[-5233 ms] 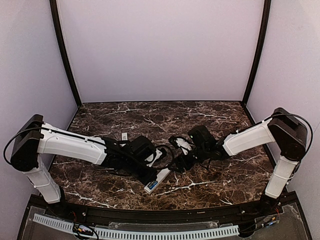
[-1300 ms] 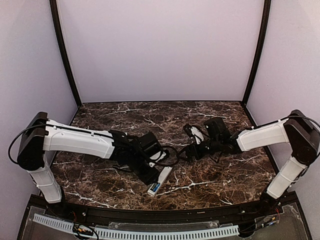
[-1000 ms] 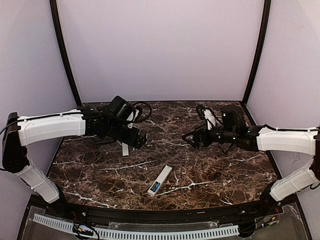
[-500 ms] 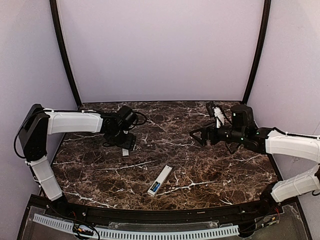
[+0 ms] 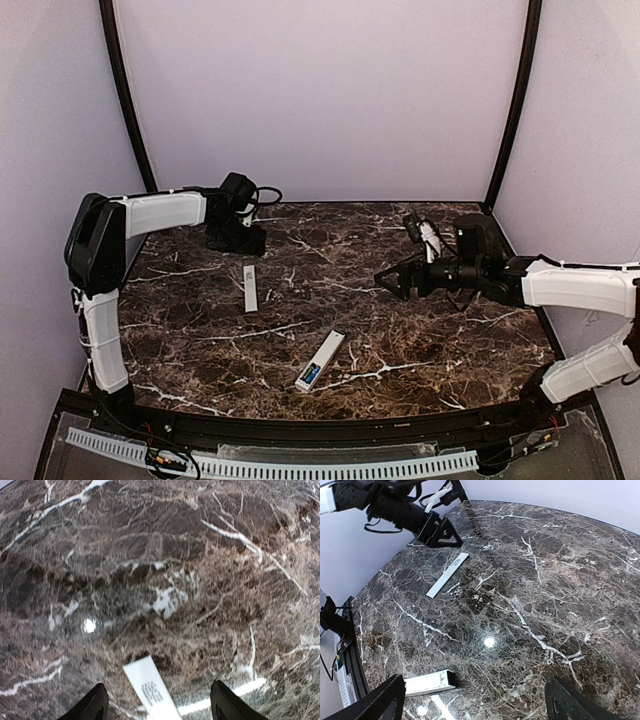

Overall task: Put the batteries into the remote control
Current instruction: Move the battery cover to the center of the board.

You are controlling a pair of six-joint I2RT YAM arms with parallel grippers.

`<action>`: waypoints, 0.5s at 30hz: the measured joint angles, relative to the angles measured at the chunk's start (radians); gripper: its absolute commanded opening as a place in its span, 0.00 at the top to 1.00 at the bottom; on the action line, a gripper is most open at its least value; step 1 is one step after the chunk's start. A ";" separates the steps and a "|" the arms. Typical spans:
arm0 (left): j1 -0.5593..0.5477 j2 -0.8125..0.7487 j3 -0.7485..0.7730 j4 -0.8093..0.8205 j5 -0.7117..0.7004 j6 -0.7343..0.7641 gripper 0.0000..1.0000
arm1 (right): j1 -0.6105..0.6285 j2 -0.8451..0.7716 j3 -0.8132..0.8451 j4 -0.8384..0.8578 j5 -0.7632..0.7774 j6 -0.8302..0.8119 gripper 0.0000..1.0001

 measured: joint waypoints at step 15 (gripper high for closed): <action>0.042 0.315 0.294 -0.045 0.056 0.138 0.47 | -0.001 0.030 0.000 0.005 -0.095 0.001 0.11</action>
